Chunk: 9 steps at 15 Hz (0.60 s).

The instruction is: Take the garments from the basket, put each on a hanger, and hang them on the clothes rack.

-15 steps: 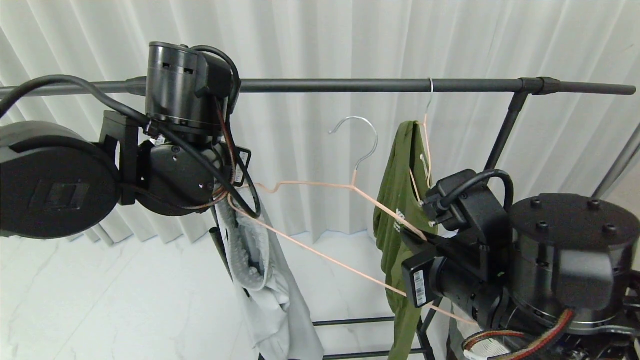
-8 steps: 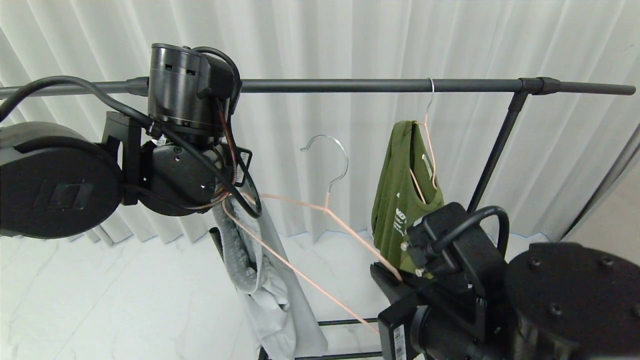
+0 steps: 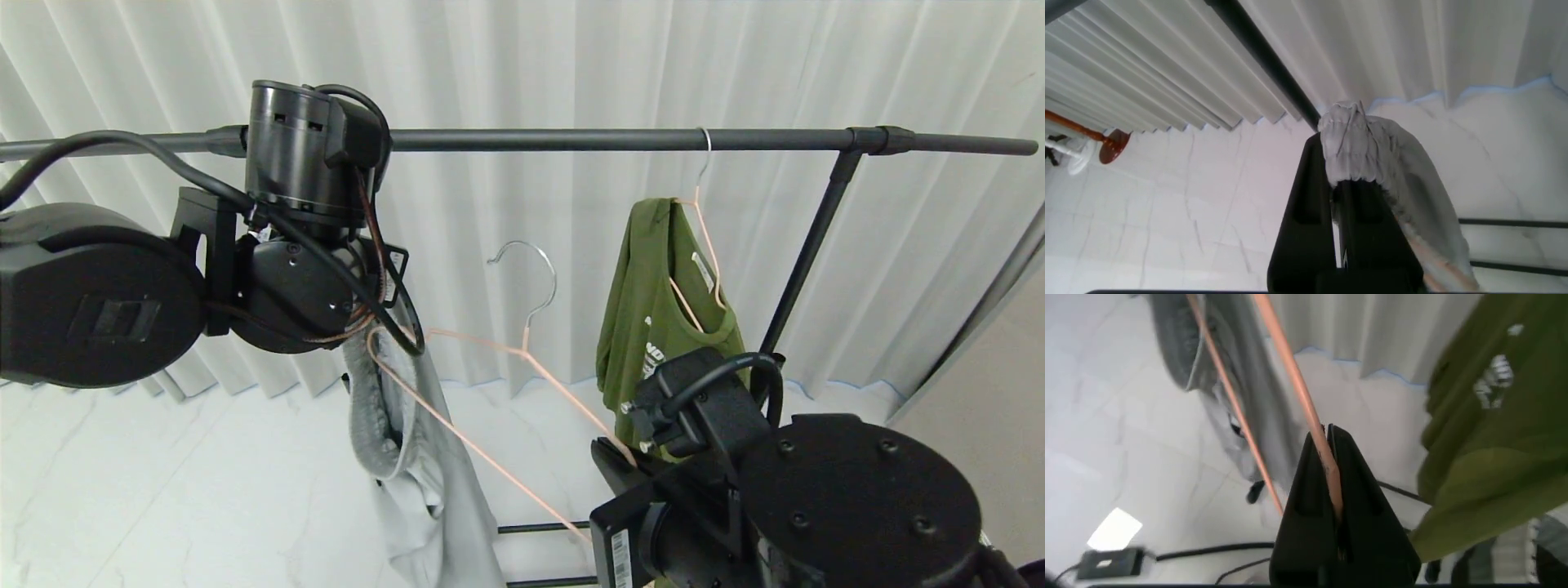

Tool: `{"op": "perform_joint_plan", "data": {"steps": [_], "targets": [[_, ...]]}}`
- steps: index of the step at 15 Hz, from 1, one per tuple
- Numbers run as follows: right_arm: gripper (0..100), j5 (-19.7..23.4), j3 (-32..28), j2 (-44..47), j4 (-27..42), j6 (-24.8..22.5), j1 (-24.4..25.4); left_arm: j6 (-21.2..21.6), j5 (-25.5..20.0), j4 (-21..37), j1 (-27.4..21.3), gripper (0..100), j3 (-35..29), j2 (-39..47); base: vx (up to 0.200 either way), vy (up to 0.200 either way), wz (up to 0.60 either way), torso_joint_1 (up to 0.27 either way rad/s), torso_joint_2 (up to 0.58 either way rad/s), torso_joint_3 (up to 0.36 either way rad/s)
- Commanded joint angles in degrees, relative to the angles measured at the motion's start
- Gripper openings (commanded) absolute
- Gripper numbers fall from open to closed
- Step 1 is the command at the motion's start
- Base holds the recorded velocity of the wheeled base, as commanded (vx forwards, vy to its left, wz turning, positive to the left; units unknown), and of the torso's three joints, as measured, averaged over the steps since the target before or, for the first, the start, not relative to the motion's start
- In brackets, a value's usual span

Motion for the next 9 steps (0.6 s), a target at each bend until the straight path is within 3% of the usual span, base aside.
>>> {"op": "perform_joint_plan", "data": {"steps": [1,9], "targets": [[0,-2.67,-0.01,-1.08,-0.03,-0.10,-1.54,0.08,0.07,0.04,0.69,0,0.06,-0.03,0.000,0.000,0.00,0.000,0.00,0.000],[0,-4.25,-0.63,-1.25,-4.78,-0.98,-2.42,-0.71,0.15,0.04,-1.68,0,2.25,-0.99,0.000,0.000,0.00,0.000,0.00,0.000]]}}
